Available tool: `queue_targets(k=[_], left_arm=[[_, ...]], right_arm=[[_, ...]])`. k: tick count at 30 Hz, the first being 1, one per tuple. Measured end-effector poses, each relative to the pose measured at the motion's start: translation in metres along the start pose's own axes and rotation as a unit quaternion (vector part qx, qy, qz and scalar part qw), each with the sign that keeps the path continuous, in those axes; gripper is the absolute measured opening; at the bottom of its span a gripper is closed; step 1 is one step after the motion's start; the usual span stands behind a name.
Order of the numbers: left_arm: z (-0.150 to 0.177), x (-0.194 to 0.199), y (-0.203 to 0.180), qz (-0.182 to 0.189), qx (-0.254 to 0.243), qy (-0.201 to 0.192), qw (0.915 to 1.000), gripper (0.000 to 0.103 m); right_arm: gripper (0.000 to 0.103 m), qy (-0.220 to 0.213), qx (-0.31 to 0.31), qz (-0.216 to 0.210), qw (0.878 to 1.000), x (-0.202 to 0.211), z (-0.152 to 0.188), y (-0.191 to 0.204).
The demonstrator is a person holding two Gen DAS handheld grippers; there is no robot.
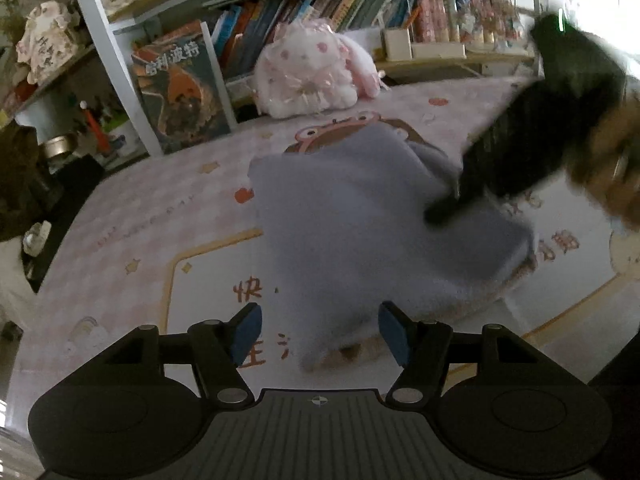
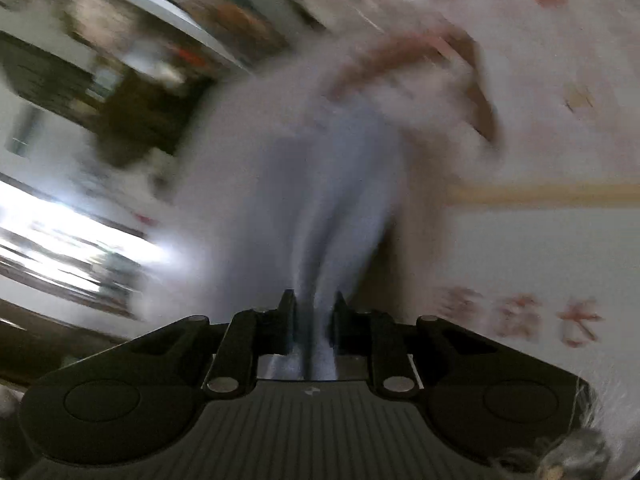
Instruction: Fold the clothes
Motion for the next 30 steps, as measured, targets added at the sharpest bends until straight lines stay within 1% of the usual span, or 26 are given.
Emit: queue_targets(k=[1,2,3,5,8,10,12,13,14,15,16,17,18,21,22,24,25,26,27,29,30], left_arm=[[-0.005,0.003,0.002,0.000,0.003,-0.011,0.9999,0.066],[-0.010,0.005,0.004,-0.001,0.006,-0.022,0.9997,0.066],[-0.016,0.006,0.007,0.001,0.012,-0.034,0.9994,0.066],[-0.024,-0.001,0.008,0.009,0.023,-0.043,0.9988,0.066],[-0.032,-0.015,0.006,0.019,0.032,-0.046,0.9982,0.066],[-0.030,-0.025,0.002,0.022,0.029,-0.037,0.9986,0.066],[-0.028,-0.034,-0.003,0.026,0.027,-0.028,0.9989,0.066],[-0.026,-0.039,-0.005,0.027,0.025,-0.024,0.9990,0.066],[-0.024,-0.043,-0.006,0.024,0.023,-0.018,0.9993,0.066],[-0.021,-0.046,-0.007,0.020,0.020,-0.014,0.9995,0.066],[-0.019,-0.047,-0.007,0.017,0.018,-0.014,0.9996,0.066],[-0.017,-0.047,-0.007,0.017,0.019,-0.014,0.9996,0.066],[-0.015,-0.048,-0.006,0.019,0.023,-0.011,0.9995,0.066],[-0.010,-0.051,-0.003,0.023,0.032,0.002,0.9992,0.066],[-0.008,-0.052,-0.002,0.021,0.031,0.005,0.9993,0.067],[-0.007,-0.052,-0.001,0.021,0.032,0.006,0.9992,0.067],[-0.007,-0.052,-0.001,0.021,0.033,0.006,0.9992,0.067],[-0.007,-0.051,0.000,0.022,0.034,0.007,0.9992,0.067],[-0.008,-0.050,0.000,0.021,0.034,0.005,0.9992,0.067],[-0.012,-0.044,0.001,0.016,0.032,0.000,0.9994,0.066],[-0.014,-0.042,0.002,0.015,0.033,-0.003,0.9993,0.066]], right_arm=[[0.019,-0.002,-0.004,-0.007,1.000,0.000,0.000,-0.001],[0.024,-0.005,-0.008,-0.013,1.000,0.001,0.000,-0.002],[0.034,-0.014,0.002,-0.013,1.000,0.004,-0.002,0.000],[0.046,-0.032,0.013,-0.015,0.999,0.008,-0.010,0.005],[0.050,-0.049,0.014,-0.013,0.999,0.007,-0.024,0.006],[0.050,-0.052,0.003,-0.010,0.999,-0.001,-0.033,0.004],[0.048,-0.055,0.002,-0.004,0.998,-0.008,-0.040,0.005],[0.037,-0.061,0.014,0.009,0.998,-0.009,-0.040,0.008],[0.025,-0.079,0.042,0.015,0.996,-0.004,-0.039,0.015],[0.018,-0.099,0.073,0.019,0.992,0.003,-0.037,0.022],[0.017,-0.123,0.105,0.013,0.987,0.013,-0.033,0.030],[0.017,-0.156,0.149,0.007,0.976,0.025,-0.028,0.040],[0.017,-0.181,0.189,0.009,0.965,0.033,-0.022,0.048],[0.019,-0.174,0.209,0.085,0.958,0.017,-0.016,0.035],[0.024,-0.161,0.191,0.089,0.964,0.011,-0.018,0.027],[0.027,-0.132,0.144,0.085,0.977,-0.001,-0.024,0.010],[0.027,-0.133,0.138,0.085,0.978,0.002,-0.026,0.008],[0.032,-0.138,0.136,0.086,0.977,0.007,-0.027,0.008],[0.039,-0.143,0.133,0.086,0.977,0.011,-0.029,0.008],[0.040,-0.153,0.129,0.088,0.976,0.021,-0.032,0.008],[0.040,-0.150,0.119,0.083,0.978,0.022,-0.033,0.005]])
Point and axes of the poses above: each gripper's, at about its wrist camera, not at the fingertips, and x roughly against the way its jaws point, y to its left, z to its underside, the point moved 8 cm from there along -x, roughly the way its jaws point, and after that the axes turned 14 degrees about z, right-handed, at the moved point
